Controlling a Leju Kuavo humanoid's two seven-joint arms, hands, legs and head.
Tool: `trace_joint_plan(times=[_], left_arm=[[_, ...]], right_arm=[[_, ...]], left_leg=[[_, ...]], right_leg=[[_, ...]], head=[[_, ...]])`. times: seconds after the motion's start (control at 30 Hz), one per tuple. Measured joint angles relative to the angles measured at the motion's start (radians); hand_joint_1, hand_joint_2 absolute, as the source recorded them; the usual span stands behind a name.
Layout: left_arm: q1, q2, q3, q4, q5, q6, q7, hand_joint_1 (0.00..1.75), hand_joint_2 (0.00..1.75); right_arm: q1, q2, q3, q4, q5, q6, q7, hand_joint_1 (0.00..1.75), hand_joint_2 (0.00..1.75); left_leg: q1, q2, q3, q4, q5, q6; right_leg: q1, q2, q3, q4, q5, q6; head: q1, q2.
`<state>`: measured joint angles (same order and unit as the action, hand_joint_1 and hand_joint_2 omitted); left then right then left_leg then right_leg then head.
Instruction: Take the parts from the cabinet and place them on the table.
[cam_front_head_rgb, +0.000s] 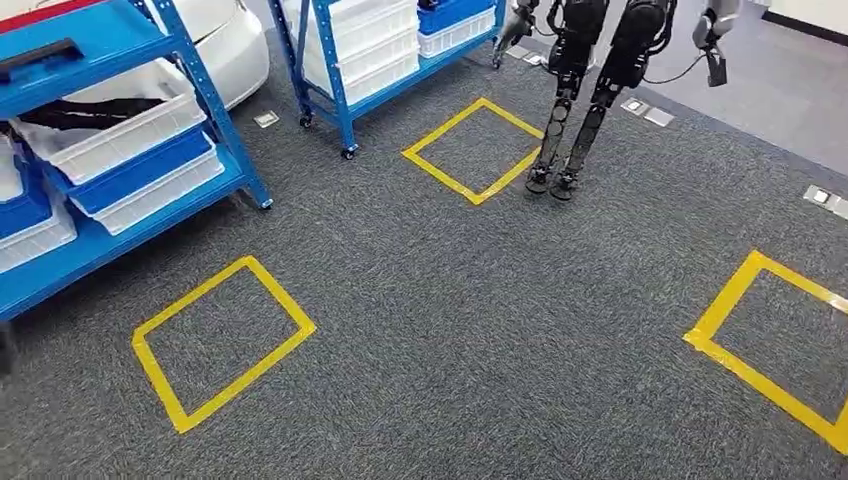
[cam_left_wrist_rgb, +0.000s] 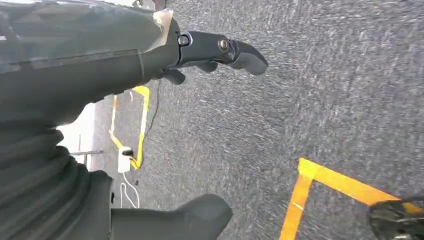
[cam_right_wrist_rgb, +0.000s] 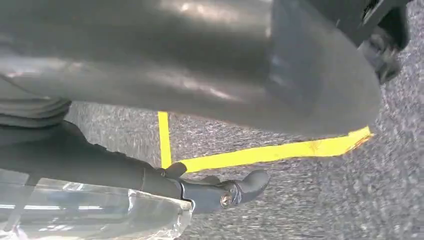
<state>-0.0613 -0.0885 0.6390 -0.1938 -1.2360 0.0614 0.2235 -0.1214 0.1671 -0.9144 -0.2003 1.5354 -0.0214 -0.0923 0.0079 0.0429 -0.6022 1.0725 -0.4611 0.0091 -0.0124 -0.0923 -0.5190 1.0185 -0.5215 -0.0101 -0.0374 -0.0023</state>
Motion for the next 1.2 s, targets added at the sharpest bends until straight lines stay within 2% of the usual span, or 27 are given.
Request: trace_joint_plan(times=[0.03, 0.07, 0.1, 0.17, 0.2, 0.23, 0.27, 0.33, 0.37, 0.4, 0.47, 0.5, 0.53, 0.57, 0.67, 0.7, 0.73, 0.77, 0.83, 0.87, 0.9, 0.93, 1.0, 1.03, 1.07, 1.17, 1.2], left_arm=[[-0.004, 0.002, -0.001, 0.000, 0.000, 0.000, 0.000, 0.00, 1.75], [-0.007, 0.002, -0.001, 0.000, 0.000, 0.000, 0.000, 0.00, 1.75], [-0.007, 0.002, -0.001, 0.000, 0.001, 0.000, -0.003, 0.00, 0.00], [-0.002, 0.003, 0.000, 0.000, 0.001, 0.000, -0.005, 0.00, 0.00], [0.001, 0.002, -0.001, 0.000, 0.001, 0.000, -0.008, 0.00, 0.00], [0.002, 0.002, -0.001, 0.000, 0.000, -0.002, -0.012, 0.00, 0.00], [-0.001, 0.003, -0.002, 0.000, 0.000, -0.003, -0.012, 0.00, 0.00], [-0.003, 0.003, -0.004, 0.000, 0.000, -0.008, -0.013, 0.00, 0.00], [-0.003, 0.003, -0.005, 0.000, 0.000, -0.008, -0.013, 0.00, 0.00], [-0.002, 0.003, -0.005, 0.000, 0.000, -0.010, -0.013, 0.00, 0.00], [-0.001, 0.002, -0.006, 0.000, 0.000, -0.010, -0.013, 0.00, 0.00], [-0.001, 0.002, -0.007, 0.000, 0.000, -0.010, -0.013, 0.00, 0.00], [-0.002, 0.002, -0.008, 0.000, 0.000, -0.010, -0.013, 0.00, 0.00], [-0.003, 0.002, -0.008, 0.000, 0.000, -0.010, -0.013, 0.00, 0.00], [0.006, 0.003, -0.008, 0.000, 0.000, -0.010, -0.013, 0.00, 0.00], [0.008, 0.005, -0.009, 0.000, 0.000, -0.011, -0.013, 0.00, 0.00], [0.008, 0.002, -0.009, 0.000, 0.000, -0.014, -0.013, 0.00, 0.00], [0.005, 0.002, -0.010, 0.000, 0.000, -0.014, -0.012, 0.00, 0.00], [0.000, 0.002, -0.010, 0.000, 0.000, -0.014, -0.012, 0.00, 0.00], [0.001, 0.002, -0.010, 0.000, 0.000, -0.015, -0.012, 0.00, 0.00], [0.003, 0.002, -0.010, 0.000, 0.000, -0.016, -0.011, 0.00, 0.00], [0.004, 0.002, -0.010, 0.000, 0.000, -0.016, -0.009, 0.00, 0.00], [0.004, 0.003, -0.010, 0.000, 0.000, -0.016, -0.008, 0.00, 0.00], [0.001, 0.003, -0.010, 0.000, 0.000, -0.015, -0.008, 0.00, 0.00], [-0.005, 0.004, -0.010, 0.000, 0.001, -0.015, -0.008, 0.00, 0.00], [-0.004, 0.003, -0.009, 0.000, 0.002, -0.013, -0.008, 0.00, 0.00], [-0.003, 0.003, -0.009, 0.000, 0.002, -0.013, -0.008, 0.00, 0.00]], right_arm=[[0.001, 0.004, 0.003, 0.000, 0.002, 0.002, 0.000, 0.00, 0.00], [0.001, 0.004, 0.006, 0.000, 0.003, 0.003, 0.000, 0.00, 0.00], [0.001, 0.004, 0.009, 0.000, 0.004, 0.005, 0.000, 0.00, 0.00], [0.000, 0.005, 0.016, 0.000, 0.004, 0.005, 0.000, 0.00, 0.00], [0.000, 0.005, 0.018, 0.000, 0.004, 0.005, -0.001, 0.00, 0.00], [-0.002, 0.005, 0.019, 0.000, 0.003, 0.004, -0.001, 0.00, 0.00], [-0.001, 0.005, 0.019, 0.000, 0.002, 0.002, -0.001, 0.00, 0.00], [0.002, 0.004, 0.019, 0.000, -0.002, 0.000, 0.000, 0.00, 0.00], [0.003, 0.004, 0.019, 0.001, -0.004, -0.001, 0.002, 0.00, 0.00], [0.003, 0.003, 0.019, 0.001, -0.006, -0.001, 0.003, 0.00, 0.00], [0.000, 0.002, 0.019, 0.001, -0.006, -0.002, 0.003, 0.00, 0.00], [0.000, 0.002, 0.019, 0.001, -0.006, -0.003, 0.003, 0.00, 0.00], [0.002, 0.003, 0.019, 0.001, -0.006, -0.003, 0.003, 0.00, 0.00], [0.001, 0.004, 0.019, 0.002, -0.006, -0.004, 0.003, 0.00, 0.00], [-0.006, 0.005, 0.022, 0.002, -0.006, 0.002, 0.003, 0.00, 0.00], [-0.008, 0.010, 0.023, 0.002, -0.006, 0.006, 0.003, 0.00, 0.00], [-0.009, 0.008, 0.023, 0.002, -0.006, 0.006, 0.003, 0.00, 0.00], [-0.009, 0.009, 0.023, 0.002, -0.006, 0.007, 0.003, 0.00, 0.00], [-0.004, 0.008, 0.023, 0.002, -0.006, 0.009, 0.003, 0.00, 0.00], [-0.004, 0.007, 0.023, 0.002, -0.004, 0.013, 0.004, 0.00, 0.00], [-0.005, 0.007, 0.023, 0.002, -0.002, 0.016, 0.005, 0.00, 0.00], [-0.007, 0.007, 0.025, 0.002, 0.000, 0.018, 0.006, 0.00, 0.00], [-0.009, 0.008, 0.029, 0.002, 0.002, 0.018, 0.008, 0.00, 0.00], [-0.011, 0.010, 0.032, 0.002, 0.002, 0.018, 0.008, 0.00, 0.00], [-0.012, 0.012, 0.034, 0.002, 0.003, 0.019, 0.008, 0.00, 0.00], [-0.016, 0.013, 0.040, 0.002, 0.003, 0.018, 0.008, 0.00, 0.00], [-0.019, 0.014, 0.042, 0.002, 0.002, 0.018, 0.008, 0.00, 0.00]], left_leg=[[-0.014, 0.047, 0.018, -0.041, -0.013, 0.002], [-0.015, 0.031, 0.016, -0.040, -0.009, 0.010], [-0.017, 0.022, 0.011, -0.040, -0.009, 0.011], [-0.019, -0.005, 0.011, -0.049, -0.007, 0.021], [-0.001, -0.015, 0.027, -0.065, 0.006, 0.028], [-0.003, -0.026, 0.029, -0.071, 0.007, 0.032], [-0.002, -0.036, 0.027, -0.071, 0.011, 0.037], [-0.002, -0.068, 0.023, -0.070, 0.012, 0.039], [-0.002, -0.083, 0.023, -0.070, 0.012, 0.039], [-0.001, -0.098, 0.024, -0.069, 0.012, 0.038], [0.001, -0.128, 0.027, -0.067, 0.012, 0.034], [0.003, -0.142, 0.027, -0.064, 0.011, 0.028], [-0.001, -0.154, 0.023, -0.058, 0.009, 0.020], [-0.005, -0.167, 0.020, -0.051, 0.003, 0.012], [0.004, -0.187, 0.013, -0.059, 0.009, -0.003], [0.007, -0.170, 0.011, -0.050, 0.003, -0.006], [0.001, -0.114, -0.001, -0.020, -0.018, -0.010], [0.002, -0.080, -0.032, 0.043, -0.056, -0.015], [0.005, -0.056, -0.115, 0.204, -0.126, -0.021], [0.006, -0.051, -0.141, 0.250, -0.133, -0.023], [0.006, -0.049, -0.143, 0.250, -0.122, -0.023], [0.006, -0.045, -0.126, 0.212, -0.093, -0.020], [0.003, -0.020, -0.035, 0.042, -0.010, -0.006], [-0.006, 0.039, 0.006, -0.028, 0.006, 0.008], [-0.012, 0.039, 0.008, -0.040, -0.001, 0.008], [-0.018, 0.003, 0.001, -0.042, -0.001, 0.018], [-0.006, -0.013, 0.017, -0.063, 0.012, 0.028]], right_leg=[[0.009, -0.009, 0.002, 0.001, -0.004, 0.005], [0.011, -0.017, -0.002, 0.000, -0.006, 0.010], [0.011, -0.026, 0.001, 0.000, -0.007, 0.012], [0.012, -0.050, 0.013, -0.007, -0.009, 0.021], [0.017, -0.031, 0.004, 0.004, -0.017, 0.028], [0.010, 0.031, -0.005, 0.039, -0.036, 0.028], [0.008, 0.059, -0.037, 0.104, -0.069, 0.021], [0.004, 0.079, -0.115, 0.259, -0.127, 0.015], [0.003, 0.081, -0.138, 0.298, -0.131, 0.019], [0.002, 0.083, -0.138, 0.288, -0.117, 0.028], [-0.005, 0.095, -0.079, 0.149, -0.045, 0.052], [-0.012, 0.127, -0.040, 0.059, -0.008, 0.062], [-0.018, 0.170, -0.028, 0.009, 0.004, 0.064], [-0.014, 0.158, -0.028, 0.005, 0.011, 0.048], [-0.011, 0.132, -0.016, 0.005, 0.014, 0.022], [-0.019, 0.120, -0.016, 0.002, 0.019, 0.015], [-0.016, 0.113, -0.015, 0.001, 0.018, 0.009], [-0.012, 0.100, -0.014, 0.001, 0.016, 0.001], [-0.006, 0.067, -0.014, 0.002, 0.012, -0.005], [-0.004, 0.053, -0.014, 0.002, 0.010, -0.007], [-0.003, 0.041, -0.013, 0.002, 0.008, -0.009], [-0.002, 0.030, -0.011, 0.002, 0.007, -0.011], [0.000, 0.008, -0.003, 0.001, 0.001, -0.010], [0.003, 0.000, 0.001, 0.001, -0.001, -0.007], [0.015, -0.010, 0.001, 0.003, -0.009, 0.002], [0.010, -0.040, 0.011, -0.005, -0.011, 0.012], [0.019, -0.038, 0.014, -0.004, -0.016, 0.019]], head=[[0.001, 0.000], [0.002, 0.000], [0.003, 0.000], [0.002, 0.000], [0.003, 0.000], [0.008, 0.000], [0.011, 0.000], [0.014, 0.000], [0.015, 0.000], [0.015, 0.000], [0.014, 0.000], [0.015, 0.000], [0.018, 0.000], [0.016, 0.000], [0.013, 0.000], [0.015, 0.000], [0.011, 0.000], [0.000, 0.000], [0.002, 0.000], [0.002, 0.000], [0.002, 0.000], [0.001, 0.000], [0.001, 0.000], [0.001, 0.000], [0.004, 0.000], [0.003, 0.000], [0.002, 0.000]])
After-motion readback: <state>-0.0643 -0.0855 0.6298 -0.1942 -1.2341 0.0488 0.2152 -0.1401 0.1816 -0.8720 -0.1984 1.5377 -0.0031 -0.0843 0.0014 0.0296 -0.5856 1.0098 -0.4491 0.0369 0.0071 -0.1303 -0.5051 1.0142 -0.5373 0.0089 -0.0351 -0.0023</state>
